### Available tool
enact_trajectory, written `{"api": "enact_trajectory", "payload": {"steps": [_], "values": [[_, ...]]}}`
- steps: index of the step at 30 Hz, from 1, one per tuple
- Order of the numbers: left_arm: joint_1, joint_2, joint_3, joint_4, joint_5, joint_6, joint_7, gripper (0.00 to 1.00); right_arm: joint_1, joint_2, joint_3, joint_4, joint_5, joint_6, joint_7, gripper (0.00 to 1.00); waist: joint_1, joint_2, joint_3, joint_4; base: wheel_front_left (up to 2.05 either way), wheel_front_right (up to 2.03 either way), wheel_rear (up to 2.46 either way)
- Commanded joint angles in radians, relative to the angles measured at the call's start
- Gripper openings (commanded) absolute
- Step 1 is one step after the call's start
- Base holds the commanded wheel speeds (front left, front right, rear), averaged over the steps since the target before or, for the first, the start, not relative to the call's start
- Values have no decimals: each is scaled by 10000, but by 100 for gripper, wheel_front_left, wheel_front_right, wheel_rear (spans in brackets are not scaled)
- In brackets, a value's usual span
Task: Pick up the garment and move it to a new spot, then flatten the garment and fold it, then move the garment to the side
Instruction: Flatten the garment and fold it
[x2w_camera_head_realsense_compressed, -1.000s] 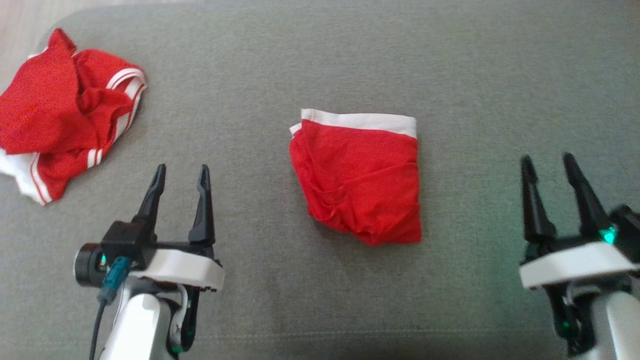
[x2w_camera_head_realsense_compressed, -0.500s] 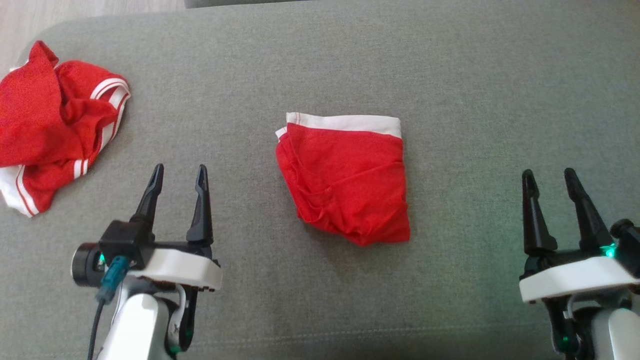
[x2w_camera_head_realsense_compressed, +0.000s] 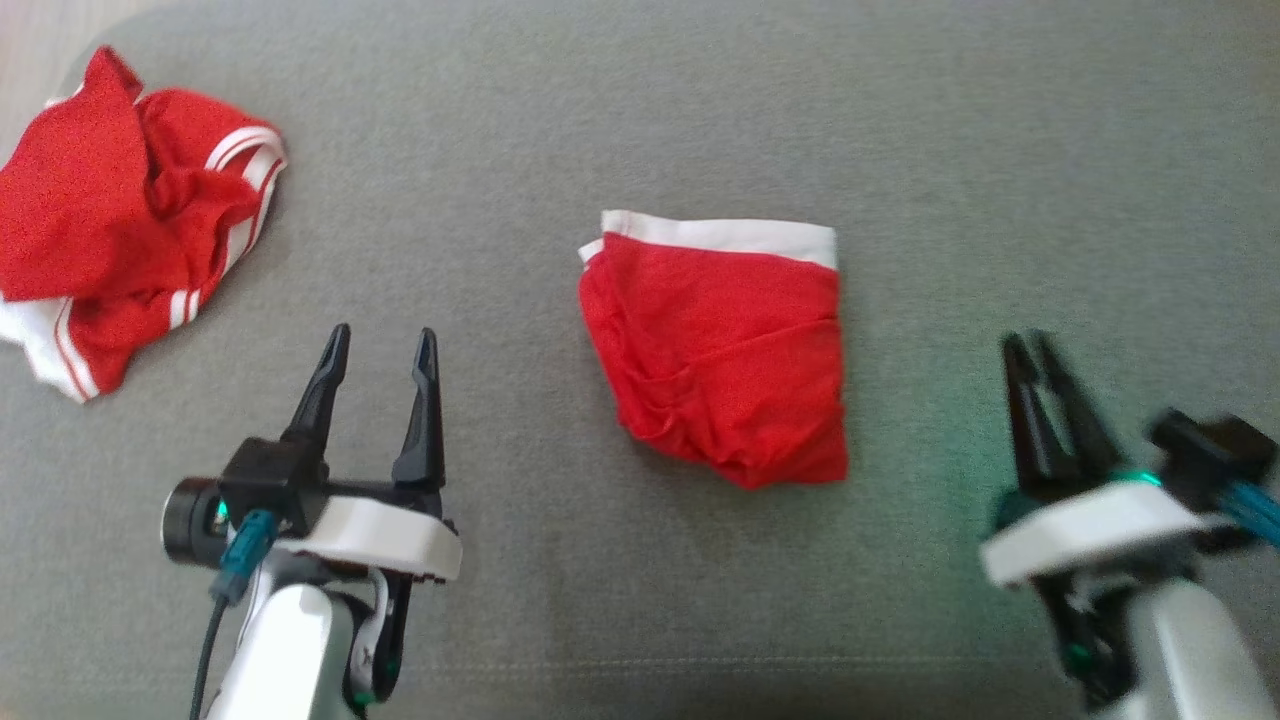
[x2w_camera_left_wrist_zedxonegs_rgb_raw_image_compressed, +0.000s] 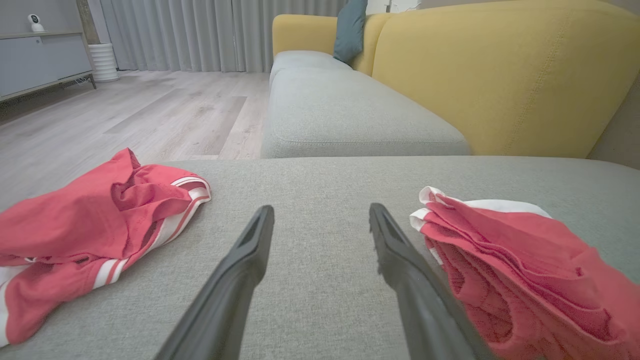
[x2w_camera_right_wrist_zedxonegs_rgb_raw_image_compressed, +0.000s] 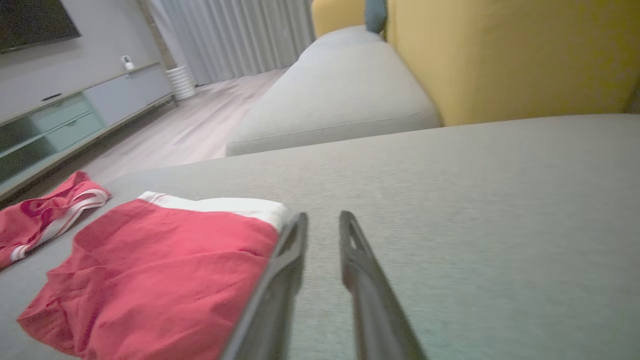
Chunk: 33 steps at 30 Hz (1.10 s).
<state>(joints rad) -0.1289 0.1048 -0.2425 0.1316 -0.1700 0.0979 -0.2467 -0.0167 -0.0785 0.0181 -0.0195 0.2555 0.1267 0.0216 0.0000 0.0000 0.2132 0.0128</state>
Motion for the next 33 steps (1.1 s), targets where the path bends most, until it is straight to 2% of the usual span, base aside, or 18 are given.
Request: {"api": "enact_trajectory", "payload": {"steps": [1, 2, 8, 13, 19, 23, 27, 32, 33], "values": [[-585, 91, 240, -339, 4, 18, -59, 100, -973, -180, 950, 144, 180, 40, 26, 0, 0, 0, 264, 303, 0, 0, 0], [-585, 91, 240, -339, 4, 18, -59, 100, -973, -180, 950, 144, 180, 40, 26, 0, 0, 0, 264, 303, 0, 0, 0], [-1001, -69, -9, -221, 25, -39, -106, 100, -2369, -63, 3323, 2036, 663, 40, -150, 0, 0, 0, 621, 899, 0, 0, 0], [-1230, -203, -183, -39, -19, -83, -135, 100, -3085, 99, 4538, 3404, 1188, 40, -488, 0, 0, 0, 724, 1268, 0, 0, 0], [-1278, -282, -234, 0, -34, -92, -147, 100, -3489, 162, 5635, 4071, 1534, 40, -839, 0, 0, 0, 703, 1404, 0, 0, 0], [-1249, -304, -195, -55, 0, -100, -148, 100, -3550, 178, 6417, 4321, 1705, 40, -688, 0, 0, 0, 666, 1428, 0, 0, 0], [-1204, -328, -131, -52, -5, -112, -149, 100, -3622, 96, 6635, 4693, 1828, 40, -702, 0, 0, 0, 555, 1424, 0, 0, 0], [-881, -259, 89, -25, -9, -81, -150, 100, -3570, -118, 6397, 4118, 2046, 40, -1404, 0, 0, 0, 108, 1194, 0, 0, 0], [-785, -223, 146, -28, -10, -65, -150, 100, -3487, -215, 6156, 3915, 2054, 40, -1515, 17, 0, 0, -7, 1115, 0, 0, 0]]}}
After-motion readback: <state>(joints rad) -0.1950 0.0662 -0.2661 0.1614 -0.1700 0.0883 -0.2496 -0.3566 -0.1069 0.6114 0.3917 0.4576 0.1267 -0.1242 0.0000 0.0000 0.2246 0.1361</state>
